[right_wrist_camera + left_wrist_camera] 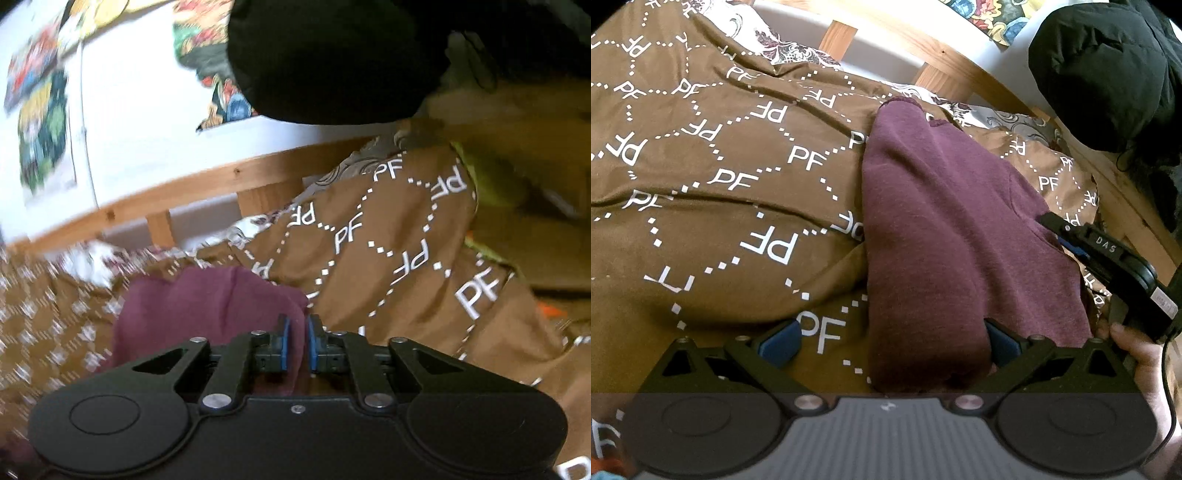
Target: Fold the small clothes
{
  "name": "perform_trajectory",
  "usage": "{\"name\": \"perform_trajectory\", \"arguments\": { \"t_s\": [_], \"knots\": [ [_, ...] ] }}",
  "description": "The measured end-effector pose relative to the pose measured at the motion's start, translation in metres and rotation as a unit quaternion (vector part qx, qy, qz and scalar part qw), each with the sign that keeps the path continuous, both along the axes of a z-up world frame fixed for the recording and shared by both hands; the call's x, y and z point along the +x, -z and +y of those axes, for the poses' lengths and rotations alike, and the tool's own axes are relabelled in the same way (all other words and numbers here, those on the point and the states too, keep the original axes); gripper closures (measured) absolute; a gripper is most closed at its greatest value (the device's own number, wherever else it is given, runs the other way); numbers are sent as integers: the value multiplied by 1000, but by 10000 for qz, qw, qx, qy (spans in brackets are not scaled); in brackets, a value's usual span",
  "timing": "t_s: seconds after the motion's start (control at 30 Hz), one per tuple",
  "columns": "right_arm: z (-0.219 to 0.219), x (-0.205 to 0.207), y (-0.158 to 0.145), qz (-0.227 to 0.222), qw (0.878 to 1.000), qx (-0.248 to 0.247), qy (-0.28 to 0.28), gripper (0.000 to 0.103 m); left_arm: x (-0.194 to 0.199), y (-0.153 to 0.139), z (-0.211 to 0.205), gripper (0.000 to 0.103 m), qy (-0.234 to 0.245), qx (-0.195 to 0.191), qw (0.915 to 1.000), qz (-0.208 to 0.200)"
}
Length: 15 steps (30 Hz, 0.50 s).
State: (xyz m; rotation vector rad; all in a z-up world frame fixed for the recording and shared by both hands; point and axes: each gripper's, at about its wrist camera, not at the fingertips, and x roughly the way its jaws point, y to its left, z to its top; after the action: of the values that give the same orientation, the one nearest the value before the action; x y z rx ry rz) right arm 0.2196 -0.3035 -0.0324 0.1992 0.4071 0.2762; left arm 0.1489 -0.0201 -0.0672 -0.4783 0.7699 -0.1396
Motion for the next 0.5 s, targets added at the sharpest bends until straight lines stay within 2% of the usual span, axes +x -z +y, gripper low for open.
{"name": "perform_trajectory", "arguments": {
  "t_s": [0.03, 0.1, 0.17, 0.27, 0.5],
  "knots": [
    [-2, 1, 0, 18, 9999, 124, -54, 73, 0, 0, 0, 0, 0, -11, 10000, -3],
    [-4, 6, 3, 99, 9991, 366, -168, 52, -1, 0, 1, 0, -3, -36, 10000, -14],
    [-6, 16, 8, 257, 9973, 621, -286, 41, -2, 0, 1, 0, -1, -58, 10000, -22],
    [-8, 30, 18, 528, 9944, 829, -387, 40, -3, 1, 4, 0, -4, -170, 9998, -45],
    [-8, 30, 25, 493, 9944, 858, -364, 45, -3, 1, 5, 0, 25, -267, 9996, -43]
  ]
}}
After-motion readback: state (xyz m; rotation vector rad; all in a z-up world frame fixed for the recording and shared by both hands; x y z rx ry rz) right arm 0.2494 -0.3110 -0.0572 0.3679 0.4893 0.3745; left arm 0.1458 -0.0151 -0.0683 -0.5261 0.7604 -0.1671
